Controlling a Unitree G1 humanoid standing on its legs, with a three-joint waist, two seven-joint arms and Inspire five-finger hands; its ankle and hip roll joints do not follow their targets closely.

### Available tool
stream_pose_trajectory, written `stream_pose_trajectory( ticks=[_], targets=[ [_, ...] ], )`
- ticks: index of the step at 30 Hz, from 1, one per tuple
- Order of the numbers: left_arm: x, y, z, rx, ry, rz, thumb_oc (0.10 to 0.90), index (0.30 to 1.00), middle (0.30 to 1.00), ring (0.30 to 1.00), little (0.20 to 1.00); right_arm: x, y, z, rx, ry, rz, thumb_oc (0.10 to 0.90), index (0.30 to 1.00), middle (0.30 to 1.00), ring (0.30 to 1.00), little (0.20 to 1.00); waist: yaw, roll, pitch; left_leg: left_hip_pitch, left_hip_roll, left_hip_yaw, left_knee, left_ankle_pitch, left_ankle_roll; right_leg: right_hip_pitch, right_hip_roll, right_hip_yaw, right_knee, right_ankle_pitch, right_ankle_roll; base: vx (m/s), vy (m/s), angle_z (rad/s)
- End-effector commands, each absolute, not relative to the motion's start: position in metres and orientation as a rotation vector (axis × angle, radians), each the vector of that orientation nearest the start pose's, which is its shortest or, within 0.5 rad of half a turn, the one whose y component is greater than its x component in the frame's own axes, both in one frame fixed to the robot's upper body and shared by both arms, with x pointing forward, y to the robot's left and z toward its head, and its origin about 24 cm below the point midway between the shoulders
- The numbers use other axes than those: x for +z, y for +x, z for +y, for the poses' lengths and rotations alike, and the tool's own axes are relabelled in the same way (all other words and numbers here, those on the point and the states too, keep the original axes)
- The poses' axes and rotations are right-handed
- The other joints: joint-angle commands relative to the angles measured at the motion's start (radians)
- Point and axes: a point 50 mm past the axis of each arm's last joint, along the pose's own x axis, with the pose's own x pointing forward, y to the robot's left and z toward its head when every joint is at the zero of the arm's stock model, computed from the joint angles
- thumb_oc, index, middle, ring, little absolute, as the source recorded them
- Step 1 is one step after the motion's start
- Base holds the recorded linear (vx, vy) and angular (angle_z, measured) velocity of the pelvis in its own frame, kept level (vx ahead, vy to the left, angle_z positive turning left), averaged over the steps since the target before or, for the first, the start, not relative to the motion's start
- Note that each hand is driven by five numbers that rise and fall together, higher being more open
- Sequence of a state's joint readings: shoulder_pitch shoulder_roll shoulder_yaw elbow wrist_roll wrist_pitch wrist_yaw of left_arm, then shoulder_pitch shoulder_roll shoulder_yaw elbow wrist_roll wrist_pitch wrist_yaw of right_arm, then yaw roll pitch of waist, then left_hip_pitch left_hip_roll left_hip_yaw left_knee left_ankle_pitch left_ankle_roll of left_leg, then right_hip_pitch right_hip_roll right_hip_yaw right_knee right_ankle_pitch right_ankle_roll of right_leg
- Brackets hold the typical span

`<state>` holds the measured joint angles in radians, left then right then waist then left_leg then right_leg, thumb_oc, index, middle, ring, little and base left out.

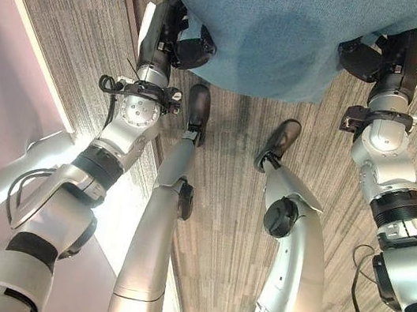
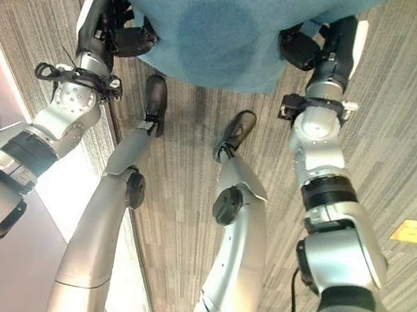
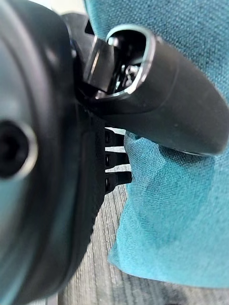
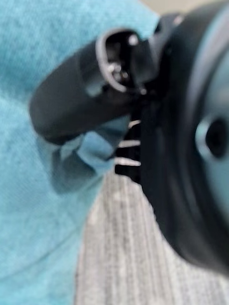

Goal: Pick up all the scattered cushions and arrange them neatly on the sofa.

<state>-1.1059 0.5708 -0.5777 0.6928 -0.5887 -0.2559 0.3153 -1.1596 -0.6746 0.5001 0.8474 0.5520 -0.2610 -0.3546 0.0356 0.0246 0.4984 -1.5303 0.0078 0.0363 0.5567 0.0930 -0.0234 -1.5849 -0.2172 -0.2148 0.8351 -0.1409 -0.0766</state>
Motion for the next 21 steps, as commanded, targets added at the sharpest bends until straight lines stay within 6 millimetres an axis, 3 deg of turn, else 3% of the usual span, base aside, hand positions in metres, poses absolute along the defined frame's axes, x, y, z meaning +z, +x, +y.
stream_pose_trajectory(
  ticks=[1, 7, 14, 21],
  targets=[
    [0.247, 0.384, 0.147, -0.084, 0.201, -0.595, 0.800, 0.900, 0.900, 0.900, 0.900, 0.279, 0.392, -0.135, 0.097, -0.389, -0.647, 0.800, 0.900, 0.900, 0.900, 0.900, -0.018, 0.026, -0.103, -0.039, 0.006, -0.078, 0.071, -0.111, -0.021, 0.037, 0.018, 0.080, -0.051, 0.004, 0.188, 0.00, 0.000, 0.00],
    [0.236, 0.370, 0.159, -0.116, 0.111, -0.602, 0.800, 0.900, 0.900, 0.900, 0.900, 0.272, 0.390, -0.150, 0.081, -0.447, -0.626, 0.800, 0.900, 0.900, 0.900, 0.900, -0.001, 0.029, -0.115, -0.040, 0.001, -0.078, 0.074, -0.112, -0.022, 0.035, 0.018, 0.084, -0.043, 0.002, 0.188, 0.00, 0.005, 0.00],
    [0.236, 0.361, 0.152, -0.218, 0.077, -0.618, 0.800, 0.900, 0.900, 0.900, 0.900, 0.273, 0.388, -0.155, 0.082, -0.502, -0.631, 0.800, 0.900, 0.900, 0.900, 0.900, 0.002, 0.023, -0.110, -0.040, -0.006, -0.082, 0.083, -0.113, -0.025, 0.033, 0.009, 0.086, -0.031, 0.002, 0.191, 0.00, 0.006, 0.00],
    [0.250, 0.356, 0.142, -0.322, 0.220, -0.657, 0.800, 0.900, 0.900, 0.900, 0.900, 0.278, 0.386, -0.154, 0.099, -0.563, -0.648, 0.800, 0.900, 0.900, 0.900, 0.900, -0.003, 0.019, -0.099, -0.040, -0.011, -0.081, 0.088, -0.111, -0.026, 0.038, -0.003, 0.092, -0.025, 0.006, 0.199, 0.01, 0.037, -0.01]
  ],
)
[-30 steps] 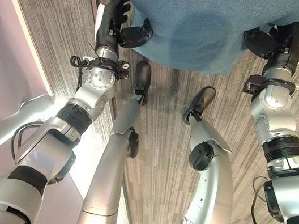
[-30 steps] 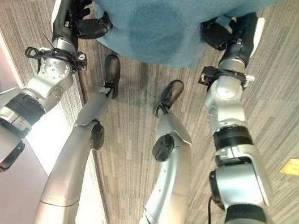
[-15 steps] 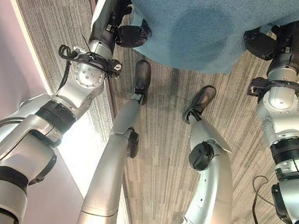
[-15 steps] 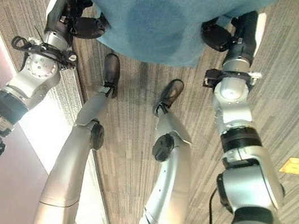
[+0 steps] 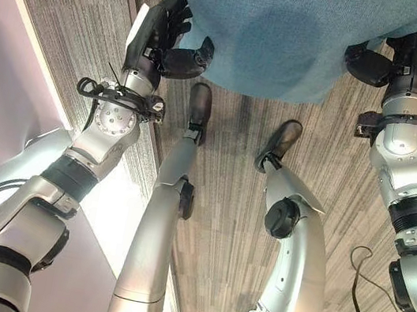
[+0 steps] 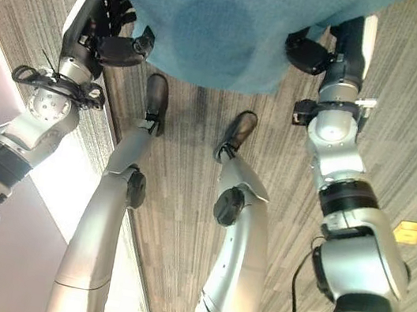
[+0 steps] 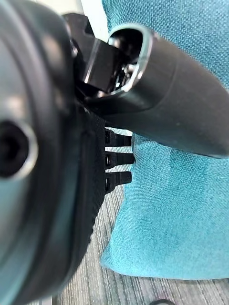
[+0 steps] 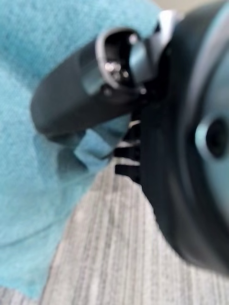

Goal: Pick up all the scattered cushions and arrange them neatly on the sofa.

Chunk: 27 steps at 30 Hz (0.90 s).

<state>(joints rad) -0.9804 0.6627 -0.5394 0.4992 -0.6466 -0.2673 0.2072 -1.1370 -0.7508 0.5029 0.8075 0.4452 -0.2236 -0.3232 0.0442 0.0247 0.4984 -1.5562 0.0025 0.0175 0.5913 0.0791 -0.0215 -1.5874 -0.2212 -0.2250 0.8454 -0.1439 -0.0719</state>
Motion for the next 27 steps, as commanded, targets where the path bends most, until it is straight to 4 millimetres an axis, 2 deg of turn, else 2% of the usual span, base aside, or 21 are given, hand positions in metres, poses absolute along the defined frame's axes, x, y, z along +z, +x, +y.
stream_pose_trajectory(
  ticks=[1, 8, 15, 18, 24, 27],
  targets=[
    [0.251, 0.355, 0.143, -0.335, 0.257, -0.657, 0.800, 0.900, 0.900, 0.900, 0.900, 0.279, 0.385, -0.155, 0.101, -0.574, -0.651, 0.800, 0.900, 0.900, 0.900, 0.900, -0.012, 0.020, -0.097, -0.014, -0.007, -0.060, 0.052, -0.097, -0.029, 0.041, 0.001, 0.103, -0.037, 0.010, 0.196, 0.01, 0.055, 0.01],
    [0.252, 0.347, 0.146, -0.421, 0.530, -0.655, 0.800, 0.900, 0.900, 0.900, 0.900, 0.281, 0.382, -0.162, 0.118, -0.640, -0.656, 0.800, 0.900, 0.900, 0.900, 0.900, -0.009, 0.027, -0.100, -0.014, -0.011, -0.051, 0.047, -0.094, -0.027, 0.038, -0.004, 0.112, -0.033, 0.011, 0.201, 0.01, 0.037, 0.01],
    [0.249, 0.345, 0.139, -0.471, 0.635, -0.657, 0.800, 0.900, 0.900, 0.900, 0.900, 0.279, 0.382, -0.164, 0.122, -0.661, -0.651, 0.800, 0.900, 0.900, 0.900, 0.900, -0.006, 0.029, -0.103, -0.014, -0.016, -0.044, 0.055, -0.095, -0.028, 0.040, -0.011, 0.118, -0.028, 0.011, 0.204, 0.00, 0.032, 0.00],
    [0.253, 0.351, 0.138, -0.422, 0.631, -0.671, 0.800, 0.900, 0.900, 0.900, 0.900, 0.280, 0.381, -0.160, 0.128, -0.664, -0.661, 0.800, 0.900, 0.900, 0.900, 0.900, -0.010, 0.024, -0.100, -0.014, -0.018, -0.046, 0.059, -0.095, -0.028, 0.043, -0.012, 0.120, -0.026, 0.013, 0.206, 0.00, 0.025, 0.00],
    [0.263, 0.370, 0.130, -0.267, 0.503, -0.688, 0.800, 0.900, 0.900, 0.900, 0.900, 0.283, 0.383, -0.148, 0.107, -0.614, -0.686, 0.800, 0.900, 0.900, 0.900, 0.900, -0.022, 0.011, -0.091, -0.014, -0.018, -0.049, 0.062, -0.094, -0.028, 0.046, -0.013, 0.124, -0.027, 0.013, 0.206, 0.00, 0.000, 0.00],
    [0.262, 0.379, 0.122, -0.173, 0.348, -0.680, 0.800, 0.900, 0.900, 0.900, 0.900, 0.284, 0.384, -0.129, 0.118, -0.521, -0.707, 0.800, 0.900, 0.900, 0.900, 0.900, -0.025, 0.005, -0.088, -0.014, -0.018, -0.048, 0.060, -0.095, -0.028, 0.046, -0.011, 0.124, -0.033, 0.013, 0.207, 0.00, 0.000, 0.00]
  ],
)
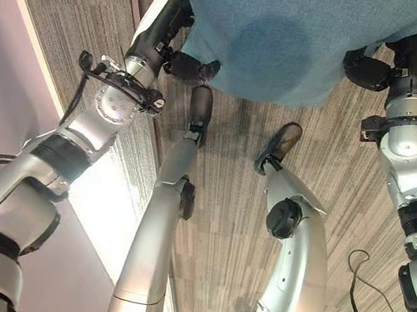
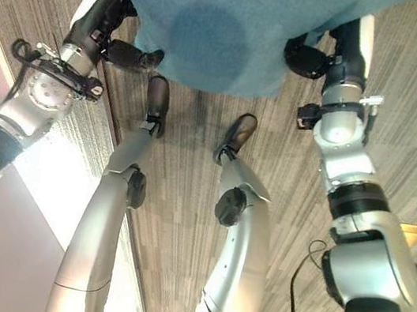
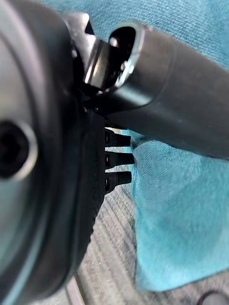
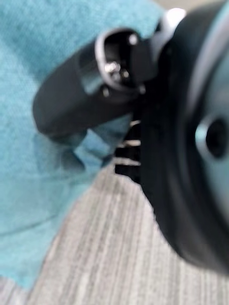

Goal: Pick up all the scattered cushions and arrange them neatly on the sofa.

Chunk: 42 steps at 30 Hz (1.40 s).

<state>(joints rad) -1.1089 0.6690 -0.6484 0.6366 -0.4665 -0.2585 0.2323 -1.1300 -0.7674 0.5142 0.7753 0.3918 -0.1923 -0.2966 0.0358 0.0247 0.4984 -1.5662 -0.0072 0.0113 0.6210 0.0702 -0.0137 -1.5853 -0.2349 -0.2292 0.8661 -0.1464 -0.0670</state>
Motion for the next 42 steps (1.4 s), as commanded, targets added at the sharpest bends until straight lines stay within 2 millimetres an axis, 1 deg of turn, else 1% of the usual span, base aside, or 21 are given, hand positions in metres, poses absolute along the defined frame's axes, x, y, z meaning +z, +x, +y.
stream_pose_trajectory(
  ticks=[1, 2, 3, 5, 7, 8, 12, 13, 14, 15, 16, 21, 28, 29, 31, 35, 36, 38, 39, 40, 42],
  targets=[
    [0.259, 0.381, 0.121, -0.151, 0.310, -0.664, 0.800, 0.900, 0.900, 0.900, 0.900, 0.283, 0.384, -0.125, 0.128, -0.502, -0.705, 0.800, 0.900, 0.900, 0.900, 0.900, -0.018, 0.003, -0.087, -0.004, -0.008, -0.041, 0.029, -0.085, -0.035, 0.044, 0.004, 0.130, -0.057, 0.015, 0.202, 0.00, 0.000, 0.00],
    [0.259, 0.381, 0.121, -0.151, 0.309, -0.664, 0.800, 0.900, 0.900, 0.900, 0.900, 0.283, 0.384, -0.125, 0.128, -0.502, -0.705, 0.800, 0.900, 0.900, 0.900, 0.900, -0.018, 0.004, -0.088, -0.004, -0.008, -0.041, 0.028, -0.085, -0.035, 0.043, 0.004, 0.131, -0.057, 0.015, 0.202, 0.00, 0.000, 0.00],
    [0.254, 0.384, 0.117, -0.125, 0.240, -0.644, 0.800, 0.900, 0.900, 0.900, 0.900, 0.281, 0.384, -0.112, 0.165, -0.464, -0.707, 0.800, 0.900, 0.900, 0.900, 0.900, -0.019, 0.001, -0.088, -0.004, -0.007, -0.041, 0.027, -0.085, -0.034, 0.043, 0.005, 0.130, -0.059, 0.016, 0.202, 0.00, 0.000, 0.00],
    [0.254, 0.385, 0.115, -0.108, 0.220, -0.643, 0.800, 0.900, 0.900, 0.900, 0.900, 0.280, 0.384, -0.107, 0.180, -0.451, -0.705, 0.800, 0.900, 0.900, 0.900, 0.900, -0.020, 0.000, -0.090, -0.004, -0.007, -0.039, 0.026, -0.086, -0.033, 0.042, 0.007, 0.132, -0.060, 0.016, 0.202, 0.00, 0.000, 0.00],
    [0.249, 0.388, 0.110, -0.074, 0.163, -0.614, 0.800, 0.900, 0.900, 0.900, 0.900, 0.273, 0.383, -0.092, 0.243, -0.374, -0.683, 0.800, 0.900, 0.900, 0.900, 0.900, -0.021, -0.003, -0.090, -0.004, -0.004, -0.040, 0.023, -0.084, -0.031, 0.040, 0.011, 0.134, -0.064, 0.016, 0.201, 0.00, 0.000, 0.00],
    [0.249, 0.388, 0.110, -0.073, 0.163, -0.614, 0.800, 0.900, 0.900, 0.900, 0.900, 0.273, 0.383, -0.092, 0.244, -0.374, -0.682, 0.800, 0.900, 0.900, 0.900, 0.900, -0.021, -0.003, -0.091, -0.004, -0.004, -0.040, 0.023, -0.085, -0.031, 0.039, 0.011, 0.134, -0.064, 0.016, 0.201, 0.00, 0.000, 0.00],
    [0.242, 0.391, 0.107, -0.036, 0.090, -0.572, 0.800, 0.900, 0.900, 0.900, 0.900, 0.257, 0.377, -0.068, 0.367, -0.248, -0.637, 0.800, 0.900, 0.900, 0.900, 0.900, -0.026, -0.006, -0.093, -0.004, -0.002, -0.042, 0.023, -0.084, -0.029, 0.035, 0.017, 0.137, -0.063, 0.019, 0.199, 0.00, 0.000, 0.00],
    [0.242, 0.391, 0.107, -0.036, 0.090, -0.572, 0.800, 0.900, 0.900, 0.900, 0.900, 0.257, 0.377, -0.068, 0.368, -0.247, -0.636, 0.714, 0.771, 0.771, 0.771, 0.771, -0.026, -0.006, -0.094, -0.004, -0.002, -0.042, 0.023, -0.084, -0.029, 0.035, 0.017, 0.138, -0.063, 0.019, 0.199, 0.00, 0.000, 0.00],
    [0.241, 0.391, 0.108, -0.022, 0.055, -0.566, 0.598, 0.596, 0.596, 0.596, 0.596, 0.253, 0.373, -0.057, 0.421, -0.224, -0.631, 0.431, 0.347, 0.347, 0.347, 0.347, -0.028, -0.006, -0.093, -0.004, -0.001, -0.041, 0.026, -0.085, -0.029, 0.033, 0.021, 0.138, -0.061, 0.019, 0.197, 0.00, 0.012, -0.03],
    [0.241, 0.391, 0.108, -0.022, 0.054, -0.565, 0.519, 0.479, 0.479, 0.479, 0.479, 0.253, 0.373, -0.057, 0.421, -0.224, -0.631, 0.400, 0.300, 0.300, 0.300, 0.300, -0.028, -0.006, -0.094, -0.004, -0.001, -0.040, 0.026, -0.085, -0.029, 0.033, 0.022, 0.138, -0.061, 0.019, 0.197, 0.00, 0.015, -0.05],
    [0.243, 0.390, 0.108, -0.020, 0.038, -0.575, 0.400, 0.300, 0.300, 0.300, 0.300, 0.251, 0.370, -0.052, 0.446, -0.212, -0.632, 0.400, 0.300, 0.300, 0.300, 0.300, -0.029, -0.006, -0.094, -0.004, -0.001, -0.041, 0.030, -0.085, -0.030, 0.031, 0.024, 0.141, -0.057, 0.021, 0.197, 0.00, 0.006, -0.06],
    [0.245, 0.387, 0.113, -0.010, 0.024, -0.593, 0.400, 0.300, 0.300, 0.300, 0.300, 0.251, 0.367, -0.053, 0.448, -0.199, -0.650, 0.400, 0.300, 0.300, 0.300, 0.300, -0.030, -0.003, -0.104, -0.004, -0.002, -0.043, 0.032, -0.086, -0.028, 0.031, 0.031, 0.141, -0.055, 0.024, 0.195, 0.00, 0.003, -0.02],
    [0.250, 0.380, 0.113, -0.013, -0.034, -0.632, 0.400, 0.300, 0.300, 0.300, 0.300, 0.261, 0.365, -0.068, 0.378, -0.185, -0.703, 0.400, 0.300, 0.300, 0.300, 0.300, -0.025, 0.003, -0.167, 0.006, 0.011, -0.044, -0.026, -0.078, -0.022, 0.053, 0.043, 0.115, -0.116, 0.033, 0.199, -0.02, -0.006, -0.02],
    [0.249, 0.377, 0.110, -0.029, -0.052, -0.641, 0.400, 0.300, 0.300, 0.300, 0.300, 0.264, 0.362, -0.070, 0.368, -0.164, -0.729, 0.400, 0.300, 0.300, 0.300, 0.300, -0.027, -0.001, -0.173, 0.053, 0.014, -0.043, -0.076, -0.071, -0.022, 0.097, 0.047, 0.108, -0.155, 0.037, 0.200, -0.07, -0.031, -0.09],
    [0.248, 0.376, 0.109, -0.035, -0.059, -0.641, 0.400, 0.300, 0.300, 0.300, 0.300, 0.265, 0.361, -0.072, 0.362, -0.158, -0.734, 0.400, 0.300, 0.300, 0.300, 0.300, -0.026, -0.002, -0.172, 0.073, 0.014, -0.043, -0.095, -0.067, -0.021, 0.115, 0.050, 0.102, -0.164, 0.038, 0.200, -0.06, -0.027, -0.02],
    [0.238, 0.368, 0.101, -0.077, -0.105, -0.638, 0.400, 0.300, 0.300, 0.300, 0.300, 0.262, 0.355, -0.080, 0.339, -0.109, -0.752, 0.400, 0.300, 0.300, 0.300, 0.300, -0.027, -0.006, -0.178, 0.173, 0.011, -0.045, -0.175, -0.049, -0.027, 0.199, 0.060, 0.091, -0.217, 0.049, 0.202, -0.08, -0.040, 0.02],
    [0.233, 0.364, 0.099, -0.094, -0.123, -0.634, 0.400, 0.300, 0.300, 0.300, 0.300, 0.257, 0.352, -0.083, 0.333, -0.095, -0.750, 0.400, 0.300, 0.300, 0.300, 0.300, -0.028, -0.008, -0.181, 0.225, 0.010, -0.051, -0.212, -0.041, -0.034, 0.244, 0.056, 0.081, -0.249, 0.057, 0.205, -0.05, -0.044, 0.06],
    [0.231, 0.362, 0.096, -0.105, -0.130, -0.633, 0.400, 0.300, 0.300, 0.300, 0.300, 0.254, 0.351, -0.085, 0.329, -0.085, -0.746, 0.400, 0.300, 0.300, 0.300, 0.300, -0.028, -0.007, -0.183, 0.248, 0.010, -0.053, -0.231, -0.035, -0.037, 0.266, 0.057, 0.077, -0.264, 0.061, 0.205, -0.05, -0.042, 0.06],
    [0.224, 0.357, 0.095, -0.123, -0.135, -0.629, 0.400, 0.300, 0.300, 0.300, 0.300, 0.246, 0.348, -0.090, 0.309, -0.077, -0.737, 0.400, 0.300, 0.300, 0.300, 0.300, -0.029, -0.009, -0.189, 0.305, 0.011, -0.056, -0.270, -0.027, -0.045, 0.320, 0.057, 0.068, -0.297, 0.067, 0.205, -0.04, -0.024, 0.04],
    [0.224, 0.357, 0.095, -0.123, -0.135, -0.629, 0.400, 0.300, 0.300, 0.300, 0.300, 0.246, 0.348, -0.090, 0.309, -0.077, -0.737, 0.400, 0.300, 0.300, 0.300, 0.300, -0.029, -0.009, -0.188, 0.307, 0.011, -0.056, -0.271, -0.026, -0.045, 0.322, 0.057, 0.068, -0.298, 0.067, 0.205, -0.05, -0.040, 0.03],
    [0.209, 0.350, 0.094, -0.150, -0.133, -0.605, 0.400, 0.300, 0.300, 0.300, 0.300, 0.226, 0.343, -0.099, 0.275, -0.060, -0.705, 0.400, 0.300, 0.300, 0.300, 0.300, -0.031, -0.013, -0.201, 0.403, 0.015, -0.062, -0.329, -0.018, -0.057, 0.408, 0.060, 0.056, -0.348, 0.077, 0.202, -0.04, -0.048, 0.02]
  ],
)
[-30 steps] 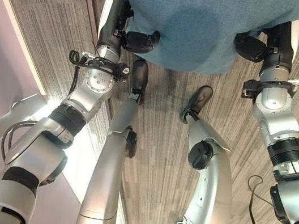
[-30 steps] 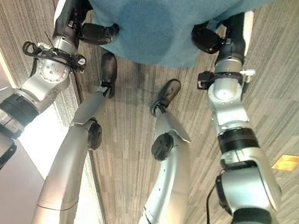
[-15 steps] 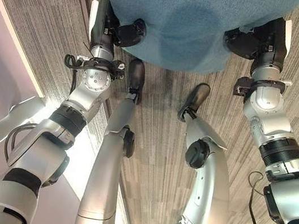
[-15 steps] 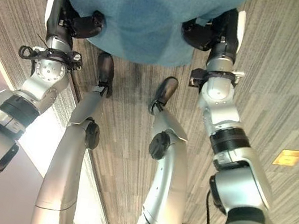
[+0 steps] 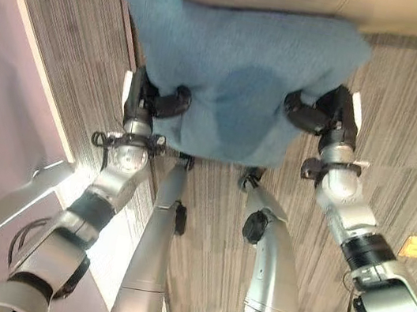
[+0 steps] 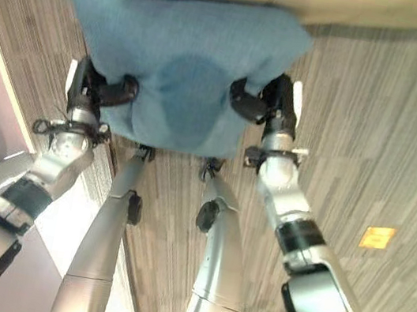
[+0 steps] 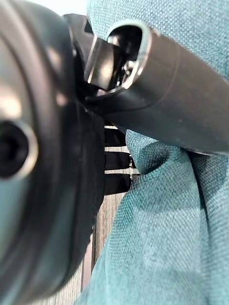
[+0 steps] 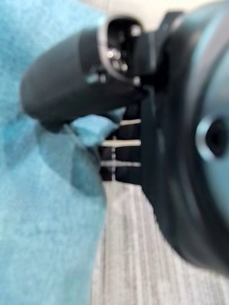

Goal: Pick up all the scattered cushions and arrange them neatly on the sofa.

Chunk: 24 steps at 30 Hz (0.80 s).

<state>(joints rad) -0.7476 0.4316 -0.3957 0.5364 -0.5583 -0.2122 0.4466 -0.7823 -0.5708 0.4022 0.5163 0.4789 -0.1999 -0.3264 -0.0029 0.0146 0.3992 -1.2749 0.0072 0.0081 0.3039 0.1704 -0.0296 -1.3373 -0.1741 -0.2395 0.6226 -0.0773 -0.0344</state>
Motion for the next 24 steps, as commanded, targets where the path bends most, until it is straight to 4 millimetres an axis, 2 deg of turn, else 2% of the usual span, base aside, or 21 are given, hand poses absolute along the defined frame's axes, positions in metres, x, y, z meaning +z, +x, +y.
stream_pose_trajectory(
  ticks=[1, 4, 5, 6, 9, 10, 11, 12, 14, 15, 17, 18, 19, 20, 21, 24],
  targets=[
    [0.209, 0.350, 0.094, -0.150, -0.133, -0.605, 0.400, 0.300, 0.300, 0.300, 0.300, 0.226, 0.342, -0.099, 0.275, -0.060, -0.705, 0.400, 0.300, 0.300, 0.300, 0.300, 0.008, -0.003, -0.101, 0.114, 0.001, -0.059, -0.013, -0.118, -0.041, 0.162, 0.000, 0.066, -0.106, 0.008, 0.170, -0.03, -0.046, 0.00],
    [0.184, 0.339, 0.094, -0.182, -0.154, -0.549, 0.400, 0.300, 0.300, 0.300, 0.300, 0.198, 0.331, -0.111, 0.227, -0.017, -0.658, 0.400, 0.300, 0.300, 0.300, 0.300, 0.000, -0.007, -0.122, 0.260, 0.003, -0.067, -0.090, -0.111, -0.056, 0.288, -0.001, 0.050, -0.185, 0.024, 0.167, 0.02, -0.061, -0.03],
    [0.183, 0.339, 0.094, -0.182, -0.153, -0.547, 0.400, 0.300, 0.300, 0.300, 0.300, 0.197, 0.330, -0.112, 0.227, -0.017, -0.656, 0.400, 0.300, 0.300, 0.300, 0.300, 0.001, -0.007, -0.120, 0.267, 0.004, -0.067, -0.093, -0.110, -0.056, 0.295, 0.000, 0.050, -0.188, 0.025, 0.167, -0.03, -0.042, -0.04],
    [0.170, 0.333, 0.093, -0.202, -0.166, -0.513, 0.400, 0.300, 0.300, 0.300, 0.300, 0.183, 0.324, -0.117, 0.207, -0.021, -0.626, 0.400, 0.300, 0.300, 0.300, 0.300, 0.000, -0.007, -0.129, 0.327, 0.005, -0.068, -0.121, -0.079, -0.056, 0.350, 0.001, 0.031, -0.236, 0.061, 0.156, -0.03, -0.027, -0.03],
    [0.156, 0.325, 0.091, -0.228, -0.186, -0.477, 0.400, 0.300, 0.300, 0.300, 0.300, 0.171, 0.318, -0.122, 0.185, -0.046, -0.605, 0.400, 0.300, 0.300, 0.300, 0.300, 0.000, -0.012, -0.144, 0.406, 0.008, -0.067, -0.153, -0.081, -0.062, 0.425, 0.006, 0.017, -0.281, 0.066, 0.155, 0.02, -0.041, -0.03],
    [0.144, 0.317, 0.093, -0.246, -0.191, -0.445, 0.400, 0.300, 0.300, 0.300, 0.300, 0.157, 0.310, -0.128, 0.165, -0.065, -0.574, 0.400, 0.300, 0.300, 0.300, 0.300, -0.002, -0.015, -0.152, 0.490, 0.014, -0.069, -0.180, -0.081, -0.065, 0.507, 0.010, 0.005, -0.321, 0.072, 0.155, 0.02, -0.078, -0.05],
    [0.144, 0.317, 0.093, -0.246, -0.191, -0.445, 0.400, 0.300, 0.300, 0.300, 0.300, 0.157, 0.310, -0.128, 0.165, -0.065, -0.574, 0.400, 0.300, 0.300, 0.300, 0.300, -0.002, -0.015, -0.151, 0.491, 0.014, -0.069, -0.180, -0.080, -0.065, 0.508, 0.010, 0.005, -0.321, 0.072, 0.155, 0.02, -0.071, -0.09],
    [0.131, 0.309, 0.094, -0.259, -0.204, -0.410, 0.400, 0.300, 0.300, 0.300, 0.300, 0.147, 0.303, -0.134, 0.141, -0.058, -0.548, 0.400, 0.300, 0.300, 0.300, 0.300, -0.002, -0.016, -0.164, 0.573, 0.018, -0.065, -0.206, -0.083, -0.068, 0.585, 0.015, -0.007, -0.352, 0.074, 0.154, 0.02, -0.058, -0.08],
    [0.123, 0.303, 0.098, -0.263, -0.209, -0.386, 0.400, 0.300, 0.300, 0.300, 0.300, 0.138, 0.296, -0.140, 0.124, -0.052, -0.526, 0.400, 0.300, 0.300, 0.300, 0.300, -0.004, -0.018, -0.170, 0.661, 0.026, -0.060, -0.235, -0.085, -0.071, 0.671, 0.020, -0.016, -0.386, 0.075, 0.155, 0.03, -0.061, -0.11],
    [0.123, 0.303, 0.098, -0.263, -0.209, -0.385, 0.400, 0.300, 0.300, 0.300, 0.300, 0.138, 0.296, -0.140, 0.123, -0.052, -0.525, 0.400, 0.300, 0.300, 0.300, 0.300, -0.003, -0.018, -0.167, 0.667, 0.026, -0.060, -0.237, -0.084, -0.071, 0.677, 0.021, -0.017, -0.388, 0.076, 0.155, 0.03, -0.045, -0.08],
    [0.112, 0.294, 0.102, -0.270, -0.216, -0.356, 0.400, 0.300, 0.300, 0.300, 0.300, 0.128, 0.286, -0.149, 0.107, -0.065, -0.496, 0.400, 0.300, 0.300, 0.300, 0.300, -0.004, -0.016, -0.181, 0.791, 0.036, -0.045, -0.272, -0.088, -0.076, 0.796, 0.035, -0.029, -0.423, 0.071, 0.151, 0.08, -0.062, -0.05],
    [0.112, 0.294, 0.102, -0.270, -0.217, -0.355, 0.400, 0.300, 0.300, 0.300, 0.300, 0.128, 0.286, -0.149, 0.107, -0.066, -0.496, 0.400, 0.300, 0.300, 0.300, 0.300, -0.004, -0.016, -0.178, 0.795, 0.036, -0.045, -0.273, -0.088, -0.076, 0.801, 0.035, -0.029, -0.425, 0.071, 0.151, 0.11, -0.079, -0.06],
    [0.109, 0.289, 0.106, -0.269, -0.219, -0.348, 0.400, 0.300, 0.300, 0.300, 0.300, 0.122, 0.280, -0.154, 0.100, -0.064, -0.480, 0.400, 0.300, 0.300, 0.300, 0.300, -0.007, -0.016, -0.188, 0.864, 0.040, -0.038, -0.290, -0.091, -0.078, 0.876, 0.046, -0.031, -0.450, 0.066, 0.149, 0.03, -0.041, -0.06],
    [0.109, 0.289, 0.106, -0.270, -0.219, -0.348, 0.400, 0.300, 0.300, 0.300, 0.300, 0.122, 0.280, -0.154, 0.100, -0.064, -0.480, 0.400, 0.300, 0.300, 0.300, 0.300, -0.007, -0.015, -0.188, 0.862, 0.039, -0.039, -0.291, -0.087, -0.077, 0.877, 0.046, -0.032, -0.455, 0.071, 0.149, 0.10, -0.078, -0.10],
    [0.106, 0.284, 0.108, -0.272, -0.212, -0.342, 0.400, 0.300, 0.300, 0.300, 0.300, 0.118, 0.274, -0.156, 0.102, -0.084, -0.472, 0.400, 0.300, 0.300, 0.300, 0.300, -0.009, -0.015, -0.197, 0.933, 0.050, -0.025, -0.305, -0.096, -0.081, 0.950, 0.057, -0.032, -0.475, 0.061, 0.147, 0.05, -0.032, -0.07],
    [0.104, 0.281, 0.108, -0.278, -0.207, -0.339, 0.400, 0.300, 0.300, 0.300, 0.300, 0.116, 0.271, -0.158, 0.102, -0.099, -0.468, 0.400, 0.300, 0.300, 0.300, 0.300, -0.012, -0.016, -0.205, 0.961, 0.055, -0.020, -0.312, -0.094, -0.083, 0.984, 0.063, -0.032, -0.494, 0.062, 0.146, 0.08, -0.051, -0.08]
  ],
)
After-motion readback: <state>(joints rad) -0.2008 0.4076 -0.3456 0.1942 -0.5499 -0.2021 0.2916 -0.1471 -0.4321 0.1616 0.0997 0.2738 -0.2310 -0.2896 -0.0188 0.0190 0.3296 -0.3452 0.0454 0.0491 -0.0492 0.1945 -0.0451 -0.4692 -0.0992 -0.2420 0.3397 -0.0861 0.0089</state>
